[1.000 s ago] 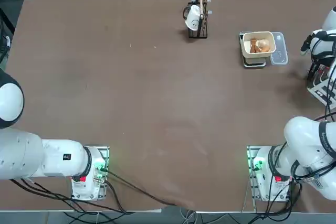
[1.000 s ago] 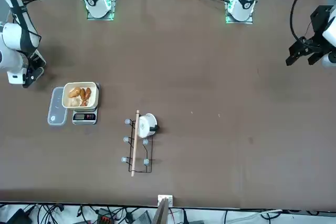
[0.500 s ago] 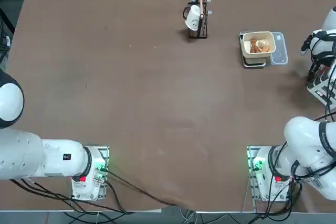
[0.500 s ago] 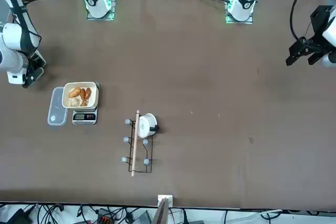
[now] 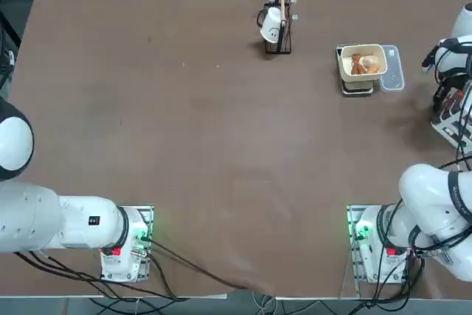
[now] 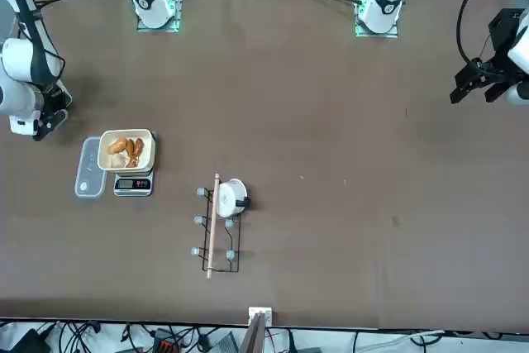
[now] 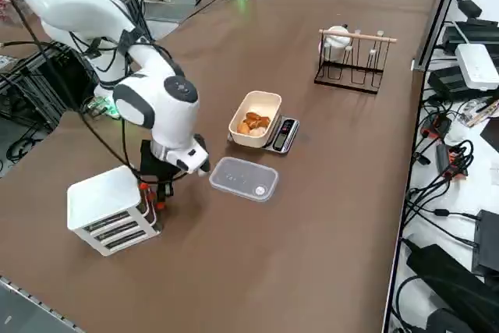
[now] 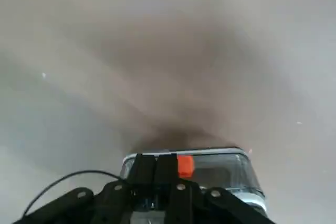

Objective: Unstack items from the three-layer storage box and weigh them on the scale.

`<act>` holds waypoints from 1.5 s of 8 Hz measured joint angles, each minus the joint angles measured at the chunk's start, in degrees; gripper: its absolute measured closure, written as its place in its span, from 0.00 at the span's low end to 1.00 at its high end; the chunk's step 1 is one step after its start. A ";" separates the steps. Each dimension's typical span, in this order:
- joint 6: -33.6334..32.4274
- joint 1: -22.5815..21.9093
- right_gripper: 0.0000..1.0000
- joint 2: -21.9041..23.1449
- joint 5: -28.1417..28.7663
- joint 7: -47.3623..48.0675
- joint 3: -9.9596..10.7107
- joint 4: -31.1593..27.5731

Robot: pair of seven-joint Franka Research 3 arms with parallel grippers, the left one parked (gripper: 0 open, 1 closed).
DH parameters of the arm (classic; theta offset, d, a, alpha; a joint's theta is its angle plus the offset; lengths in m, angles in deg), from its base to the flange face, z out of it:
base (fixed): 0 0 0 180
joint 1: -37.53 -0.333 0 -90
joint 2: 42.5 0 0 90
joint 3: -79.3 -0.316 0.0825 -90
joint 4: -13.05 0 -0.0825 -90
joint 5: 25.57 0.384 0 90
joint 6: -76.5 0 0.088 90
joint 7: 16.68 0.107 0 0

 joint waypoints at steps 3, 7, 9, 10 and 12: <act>-5.26 -1.27 0.94 0.27 15.41 11.39 -7.92 5.93; -21.25 -11.72 0.46 1.00 31.29 32.38 -9.55 23.56; -23.38 -13.35 0.07 0.97 31.42 38.61 -9.52 25.90; -26.49 -13.33 0.00 0.88 31.42 39.16 -9.39 27.54; -33.43 -13.07 0.00 0.80 31.43 38.52 -9.06 32.44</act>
